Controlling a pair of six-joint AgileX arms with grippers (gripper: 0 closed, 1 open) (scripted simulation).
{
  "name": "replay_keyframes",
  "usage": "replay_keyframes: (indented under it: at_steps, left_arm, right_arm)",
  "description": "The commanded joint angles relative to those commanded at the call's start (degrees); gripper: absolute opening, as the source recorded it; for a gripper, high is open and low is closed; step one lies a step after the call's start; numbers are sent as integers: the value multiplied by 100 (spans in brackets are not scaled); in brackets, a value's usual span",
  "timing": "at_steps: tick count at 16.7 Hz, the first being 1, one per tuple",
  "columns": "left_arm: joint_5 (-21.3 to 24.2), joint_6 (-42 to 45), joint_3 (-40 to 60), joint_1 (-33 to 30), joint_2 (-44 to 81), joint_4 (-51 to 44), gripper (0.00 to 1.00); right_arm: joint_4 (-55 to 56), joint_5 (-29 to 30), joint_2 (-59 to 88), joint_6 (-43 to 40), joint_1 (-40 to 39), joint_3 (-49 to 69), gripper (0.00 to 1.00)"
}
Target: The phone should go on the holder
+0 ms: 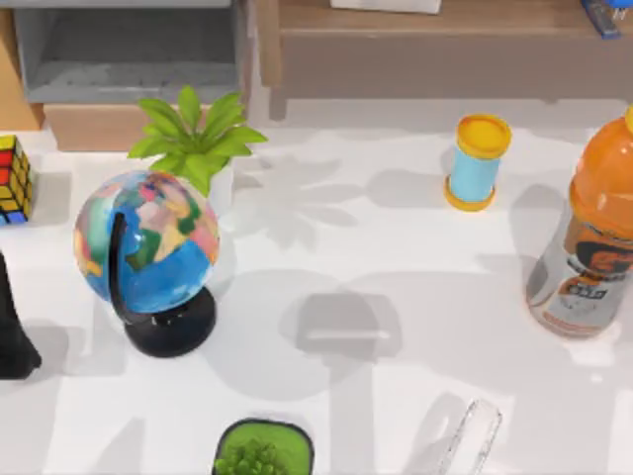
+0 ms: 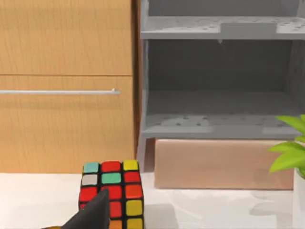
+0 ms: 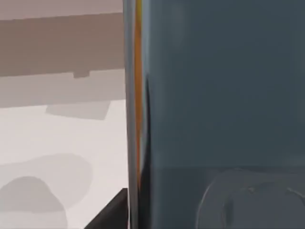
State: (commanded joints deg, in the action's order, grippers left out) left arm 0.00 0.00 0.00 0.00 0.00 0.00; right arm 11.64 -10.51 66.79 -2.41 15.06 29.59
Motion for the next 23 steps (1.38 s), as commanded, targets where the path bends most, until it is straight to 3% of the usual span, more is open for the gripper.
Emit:
replay_keyframes:
  at_steps: [8, 21, 23]
  left_arm:
    - [0, 0, 0, 0, 0, 0, 100]
    - [0, 0, 0, 0, 0, 0, 100]
    - [0, 0, 0, 0, 0, 0, 100]
  right_arm:
    - [271, 56, 553, 17, -200, 154, 0]
    - [271, 56, 553, 17, -200, 154, 98]
    - [271, 56, 553, 17, -200, 154, 100]
